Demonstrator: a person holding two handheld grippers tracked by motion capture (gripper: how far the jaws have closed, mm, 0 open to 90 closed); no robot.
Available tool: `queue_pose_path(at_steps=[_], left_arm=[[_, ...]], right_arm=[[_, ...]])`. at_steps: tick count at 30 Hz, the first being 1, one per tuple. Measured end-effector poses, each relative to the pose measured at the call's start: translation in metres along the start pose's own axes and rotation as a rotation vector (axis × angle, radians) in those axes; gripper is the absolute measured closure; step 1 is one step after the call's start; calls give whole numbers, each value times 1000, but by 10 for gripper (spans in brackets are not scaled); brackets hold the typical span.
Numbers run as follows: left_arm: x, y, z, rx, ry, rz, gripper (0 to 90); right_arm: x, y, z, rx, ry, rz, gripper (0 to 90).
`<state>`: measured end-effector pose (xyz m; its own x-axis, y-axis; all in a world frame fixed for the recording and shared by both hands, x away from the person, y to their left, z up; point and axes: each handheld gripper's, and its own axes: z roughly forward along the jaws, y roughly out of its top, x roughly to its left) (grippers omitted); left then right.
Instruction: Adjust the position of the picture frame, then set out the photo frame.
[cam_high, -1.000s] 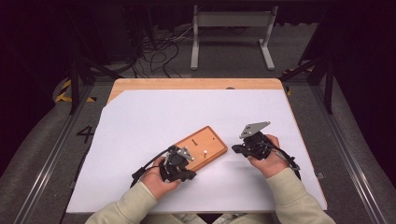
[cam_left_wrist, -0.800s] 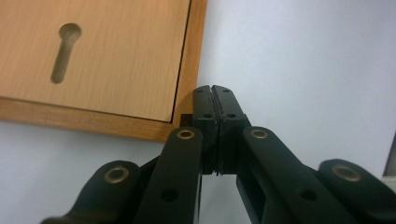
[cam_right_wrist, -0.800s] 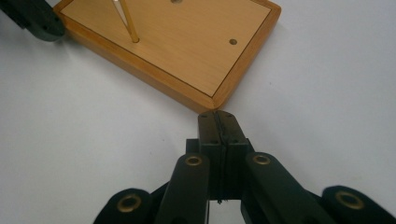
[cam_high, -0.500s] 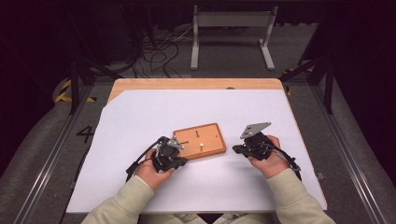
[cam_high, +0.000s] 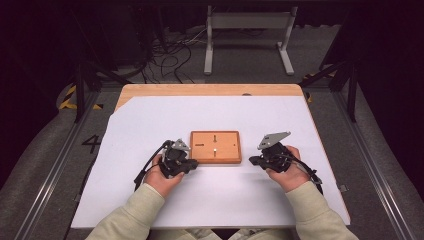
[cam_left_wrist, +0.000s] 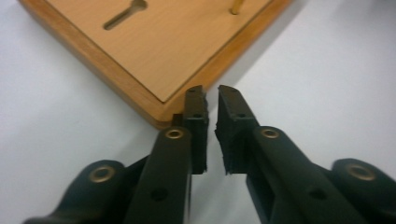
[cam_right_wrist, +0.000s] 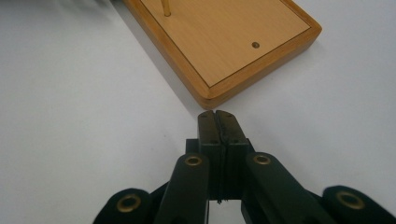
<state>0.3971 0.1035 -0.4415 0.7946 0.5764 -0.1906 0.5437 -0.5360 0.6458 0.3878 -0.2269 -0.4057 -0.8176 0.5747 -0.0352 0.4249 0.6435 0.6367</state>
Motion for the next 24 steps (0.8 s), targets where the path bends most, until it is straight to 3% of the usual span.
queue_pose_path(at_steps=[4,7,15,16,24], left_arm=[[-5,-1,-12,-33,-35,29,698],[-8,-1,-22,-38,5,65,664],[4,-6,-43,-92,22,48,601],[8,-8,-46,-104,31,29,590],[13,-13,-48,-118,64,12,524]], right_arm=[[1,1,-2,-16,4,-5,886],[1,2,-3,-31,5,-9,856],[5,9,-3,-72,26,-30,777],[6,11,-2,-79,31,-34,765],[12,33,6,-129,86,-60,714]])
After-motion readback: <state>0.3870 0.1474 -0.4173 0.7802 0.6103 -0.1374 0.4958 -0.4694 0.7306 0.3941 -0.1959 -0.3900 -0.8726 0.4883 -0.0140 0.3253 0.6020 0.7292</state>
